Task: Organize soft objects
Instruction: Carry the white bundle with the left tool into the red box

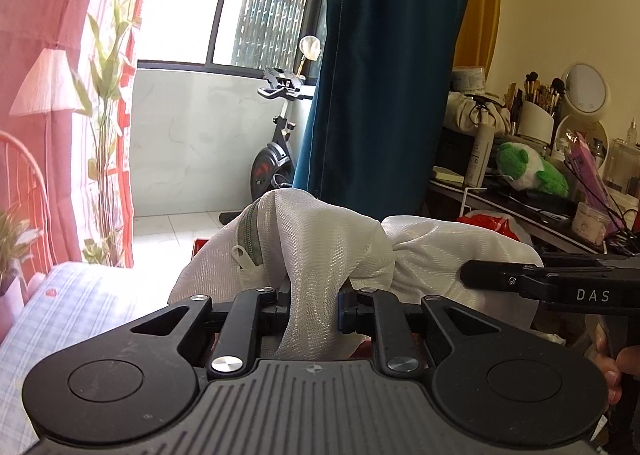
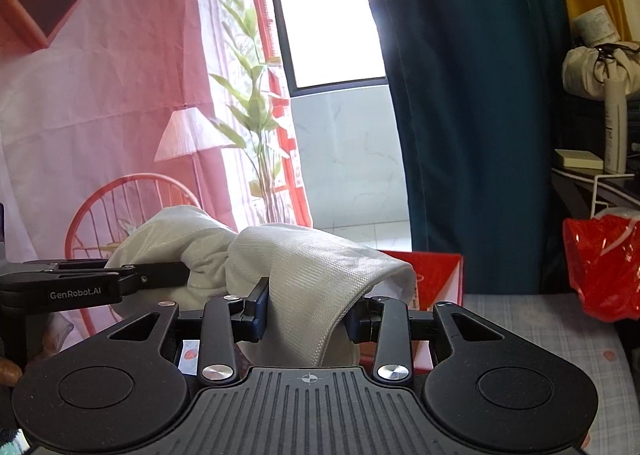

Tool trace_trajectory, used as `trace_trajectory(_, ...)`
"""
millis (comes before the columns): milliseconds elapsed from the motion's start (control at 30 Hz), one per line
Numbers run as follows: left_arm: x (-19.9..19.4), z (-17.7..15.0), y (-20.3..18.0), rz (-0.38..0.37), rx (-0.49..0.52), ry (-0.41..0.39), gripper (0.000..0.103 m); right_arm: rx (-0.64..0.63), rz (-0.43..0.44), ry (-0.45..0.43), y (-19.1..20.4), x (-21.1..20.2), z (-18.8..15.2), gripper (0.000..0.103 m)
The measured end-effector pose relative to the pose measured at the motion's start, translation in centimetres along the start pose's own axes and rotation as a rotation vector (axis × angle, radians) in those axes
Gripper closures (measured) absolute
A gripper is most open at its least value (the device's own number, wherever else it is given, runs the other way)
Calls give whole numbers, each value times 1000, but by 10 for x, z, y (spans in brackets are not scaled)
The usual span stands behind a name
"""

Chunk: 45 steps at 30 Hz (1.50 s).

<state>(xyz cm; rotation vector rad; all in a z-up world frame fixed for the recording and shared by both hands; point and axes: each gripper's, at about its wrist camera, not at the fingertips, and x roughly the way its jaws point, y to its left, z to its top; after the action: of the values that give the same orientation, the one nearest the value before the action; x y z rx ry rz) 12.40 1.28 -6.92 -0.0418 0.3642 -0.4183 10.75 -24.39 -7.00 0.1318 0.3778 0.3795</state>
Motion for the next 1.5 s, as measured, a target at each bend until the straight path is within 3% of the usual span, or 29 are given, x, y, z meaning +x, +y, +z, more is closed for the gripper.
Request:
trace_trajectory(267, 53, 16, 14, 9, 6, 69, 83, -32, -12, 32, -25, 51, 15, 70)
trace_trajectory(733, 132, 12, 29, 34, 43, 213, 83, -12, -28, 106, -61, 121, 2, 70)
trace_trajectory(1500, 188, 0, 51, 55, 36, 349, 78, 24, -44, 242, -81, 182, -5, 70)
